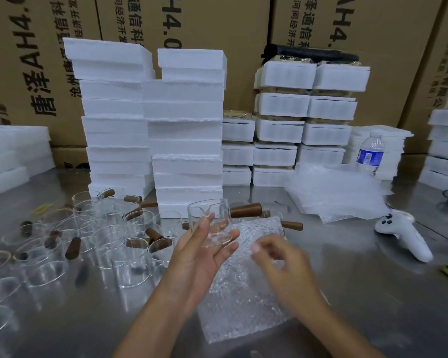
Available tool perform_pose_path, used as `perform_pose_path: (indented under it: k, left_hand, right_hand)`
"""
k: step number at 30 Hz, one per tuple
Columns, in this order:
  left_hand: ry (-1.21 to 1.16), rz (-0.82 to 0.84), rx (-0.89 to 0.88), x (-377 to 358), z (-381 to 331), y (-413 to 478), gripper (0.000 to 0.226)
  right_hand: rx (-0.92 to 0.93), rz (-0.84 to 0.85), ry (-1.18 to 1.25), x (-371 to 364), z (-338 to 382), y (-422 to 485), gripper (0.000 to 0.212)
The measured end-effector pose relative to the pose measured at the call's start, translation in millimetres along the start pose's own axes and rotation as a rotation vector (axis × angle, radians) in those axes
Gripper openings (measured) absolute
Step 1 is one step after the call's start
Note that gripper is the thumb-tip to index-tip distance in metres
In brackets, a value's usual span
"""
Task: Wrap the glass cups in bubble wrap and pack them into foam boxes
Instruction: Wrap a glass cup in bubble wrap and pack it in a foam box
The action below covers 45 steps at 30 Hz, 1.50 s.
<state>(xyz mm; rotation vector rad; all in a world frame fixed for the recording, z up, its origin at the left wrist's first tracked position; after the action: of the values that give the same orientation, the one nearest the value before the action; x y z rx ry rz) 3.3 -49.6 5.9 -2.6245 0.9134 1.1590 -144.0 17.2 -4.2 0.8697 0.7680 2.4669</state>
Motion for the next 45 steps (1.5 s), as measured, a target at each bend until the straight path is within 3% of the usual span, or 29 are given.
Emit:
perform_pose_path:
  k: [2, 5, 9, 12, 17, 21, 24, 27, 29, 31, 36, 41, 45]
  left_hand:
    - [0.089, -0.022, -0.001, 0.6, 3.5, 1.6, 0.087]
    - [0.309, -0.077, 0.030, -2.3, 14.7, 1.6, 0.092]
    - [0.485, -0.105, 0.050, -3.5, 29.9, 2.5, 0.070]
    - [0.514, -0.128, 0.045, -0.2, 32.3, 4.7, 0.066]
    - [0.637, -0.144, 0.046, 3.4, 40.3, 6.7, 0.068]
    - [0.704, -0.065, 0.026, 0.4, 39.6, 2.4, 0.077]
    - [0.686, -0.024, 0.035, -1.8, 41.1, 1.9, 0.082]
    - [0.954, 0.008, 0.073, -6.3, 47.1, -1.7, 0.087]
    - [1.357, 0.092, 0.046, -10.5, 53.9, -6.5, 0.074]
    - [1.590, 0.148, -0.033, -12.5, 57.4, -8.8, 0.054]
    - [1.735, 0.073, -0.113, -9.5, 51.1, -7.8, 0.018]
    - [1.788, -0.074, -0.118, 3.0, 43.8, -6.8, 0.017]
    - [1.844, -0.042, -0.086, 8.0, 43.0, -7.4, 0.018]
  right_hand:
    - [-0.044, -0.148, 0.051, 9.1, -14.7, 3.4, 0.027]
    - [0.044, -0.042, 0.010, 8.3, -20.4, 5.0, 0.052]
    - [0.206, 0.041, -0.107, 11.8, -16.4, 9.4, 0.038]
    - [0.300, 0.158, -0.361, 21.9, -12.7, 9.9, 0.020]
    - [0.254, 0.266, -0.479, 28.6, -21.0, 6.2, 0.024]
    - [0.196, 0.211, -0.356, 30.6, -26.4, 6.9, 0.022]
    - [0.152, 0.056, -0.236, 36.7, -33.3, 8.7, 0.023]
    - [0.094, -0.104, -0.158, 44.5, -39.2, 10.7, 0.023]
    - [0.032, -0.188, -0.123, 50.0, -44.5, 10.8, 0.022]
    - [-0.039, -0.243, -0.089, 54.3, -50.9, 9.5, 0.022]
    - [-0.130, -0.299, -0.031, 58.3, -60.7, 5.8, 0.023]
    - [-0.140, -0.287, 0.015, 54.2, -60.5, 5.6, 0.022]
    - [-0.144, -0.267, 0.070, 51.2, -58.2, 5.0, 0.023]
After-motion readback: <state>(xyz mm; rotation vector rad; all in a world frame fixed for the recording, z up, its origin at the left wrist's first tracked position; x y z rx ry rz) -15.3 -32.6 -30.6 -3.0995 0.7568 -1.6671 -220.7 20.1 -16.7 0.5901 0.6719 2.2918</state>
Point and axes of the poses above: each hand's wrist, its own y-axis towards the middle knuckle, its own x-axis out of the back of the hand, z = x × y, the point moved 3 cm from there along y, towards the middle knuckle, and after that the axes turned 6 degrees about x, right-handed, at the moved point
